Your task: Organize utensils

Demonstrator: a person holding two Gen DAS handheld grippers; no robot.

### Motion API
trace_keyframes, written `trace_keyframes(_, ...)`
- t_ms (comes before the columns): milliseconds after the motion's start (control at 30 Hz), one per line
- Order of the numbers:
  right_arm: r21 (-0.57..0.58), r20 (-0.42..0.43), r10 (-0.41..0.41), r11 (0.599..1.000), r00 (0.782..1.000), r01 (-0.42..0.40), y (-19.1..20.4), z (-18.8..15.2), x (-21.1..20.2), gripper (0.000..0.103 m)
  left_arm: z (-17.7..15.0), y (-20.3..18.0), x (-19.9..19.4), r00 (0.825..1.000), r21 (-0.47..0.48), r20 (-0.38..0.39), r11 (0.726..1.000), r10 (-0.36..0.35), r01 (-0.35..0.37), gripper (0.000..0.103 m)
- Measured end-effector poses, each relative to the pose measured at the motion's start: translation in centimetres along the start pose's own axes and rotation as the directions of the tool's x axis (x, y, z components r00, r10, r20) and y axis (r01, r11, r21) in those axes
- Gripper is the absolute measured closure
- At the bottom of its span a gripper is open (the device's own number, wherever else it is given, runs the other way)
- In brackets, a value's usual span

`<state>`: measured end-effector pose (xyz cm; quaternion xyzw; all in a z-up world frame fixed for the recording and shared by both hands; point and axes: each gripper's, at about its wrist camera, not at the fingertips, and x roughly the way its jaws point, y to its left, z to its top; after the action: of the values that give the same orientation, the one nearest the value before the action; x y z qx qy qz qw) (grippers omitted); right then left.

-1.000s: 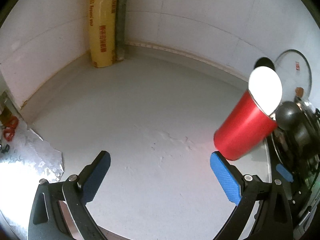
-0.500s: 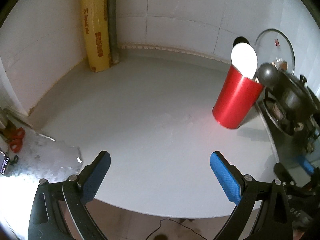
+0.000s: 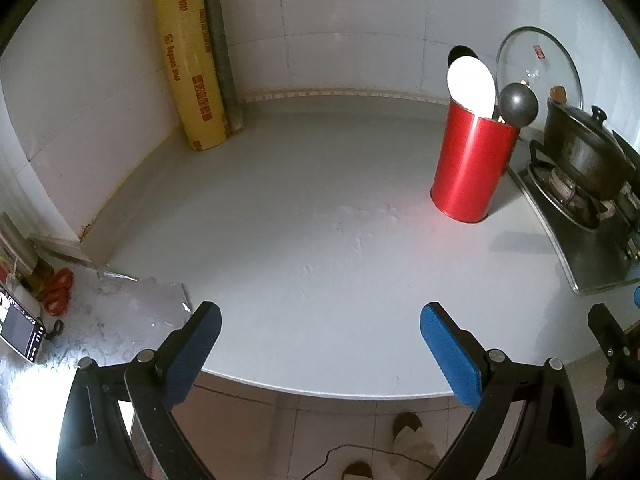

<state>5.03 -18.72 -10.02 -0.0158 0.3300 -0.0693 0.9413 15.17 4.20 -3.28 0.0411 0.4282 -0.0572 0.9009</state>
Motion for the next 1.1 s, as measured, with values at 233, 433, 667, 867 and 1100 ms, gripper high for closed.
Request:
trace_keyframes(233, 0.006, 0.012, -0.013, 1.000, 1.000, 0.013, -0.2, -0.4, -0.8, 0.000, -0.3, -0.5, -0.7, 1.000, 0.015, 0.010, 1.000, 0.002, -0.002, 0.003)
trace_keyframes(433, 0.007, 0.020, -0.020, 1.000, 1.000, 0.019, -0.1, -0.6, -1.4, 0.000, -0.4, -0.4, -1.1, 1.000, 0.014, 0.014, 1.000, 0.007, -0.007, 0.003)
trace_keyframes(667, 0.007, 0.023, -0.024, 1.000, 0.999, 0.024, -0.3, -0.6, -1.5, 0.000, -0.8, 0.1, -0.5, 1.000, -0.003, -0.029, 1.000, 0.001, -0.001, 0.003)
trace_keyframes(867, 0.012, 0.029, -0.029, 1.000, 0.999, 0.028, -0.4, -0.6, -1.6, 0.000, -0.9, 0.1, -0.7, 1.000, -0.001, -0.025, 1.000, -0.003, 0.003, 0.003)
trace_keyframes(1100, 0.015, 0.030, -0.039, 0.999, 0.999, 0.038, -0.6, -0.6, -1.6, 0.000, -0.9, 0.1, -0.8, 1.000, 0.000, -0.021, 1.000, -0.007, 0.007, 0.003)
